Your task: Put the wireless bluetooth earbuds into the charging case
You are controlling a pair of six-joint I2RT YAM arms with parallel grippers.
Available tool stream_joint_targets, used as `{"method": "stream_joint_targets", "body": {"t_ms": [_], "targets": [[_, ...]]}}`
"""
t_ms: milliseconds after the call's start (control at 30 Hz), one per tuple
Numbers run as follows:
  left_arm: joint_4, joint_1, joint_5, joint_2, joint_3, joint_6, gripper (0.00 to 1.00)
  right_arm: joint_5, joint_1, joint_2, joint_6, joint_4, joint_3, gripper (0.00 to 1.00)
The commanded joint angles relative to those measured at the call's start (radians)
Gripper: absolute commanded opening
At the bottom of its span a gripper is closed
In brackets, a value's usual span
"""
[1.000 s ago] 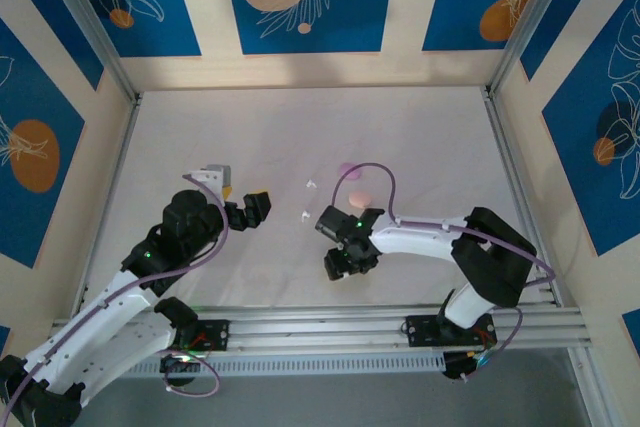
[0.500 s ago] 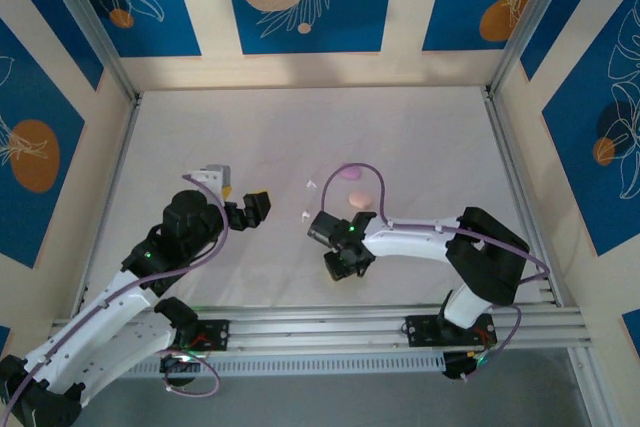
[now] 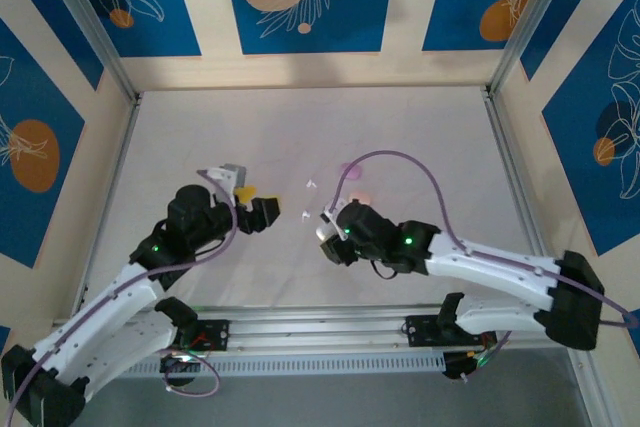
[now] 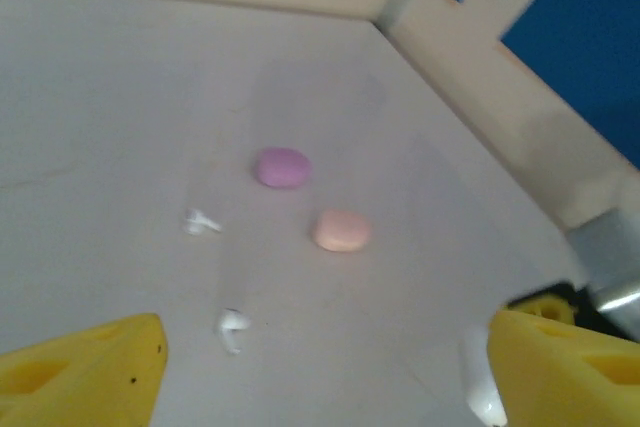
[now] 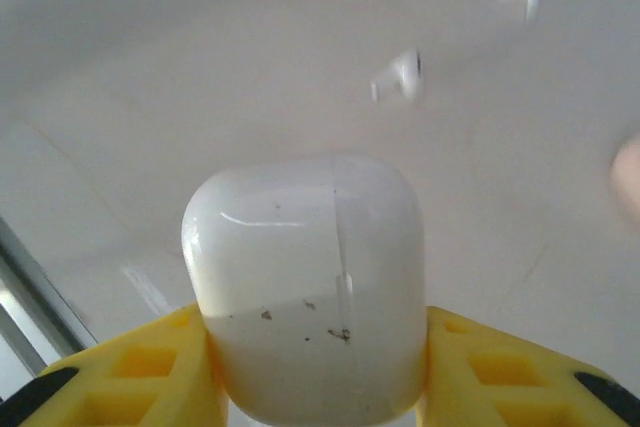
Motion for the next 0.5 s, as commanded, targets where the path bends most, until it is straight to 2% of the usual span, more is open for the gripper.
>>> {"method": "stream_joint_targets", "body": {"t_ms": [0,167,300,467], "targets": [[0.101,0.006,0.261,0.051,0.059,0.010,0.74,0.044,0.006,-0.081,-0.256,0.141,0.004,0.37],[0.196,-0.010,0.414,0.104,0.078,-0.023,0.70,0.054,-0.001,-0.115,-0.387,0.185,0.021,0.36],[0.201,-0.025,0.438,0.125,0.088,-0.027,0.68,0.043,-0.004,-0.108,-0.393,0.193,0.037,0.36],[0.148,-0.057,0.447,0.174,0.125,-0.004,0.61,0.032,-0.003,-0.102,-0.397,0.217,0.041,0.36]]}}
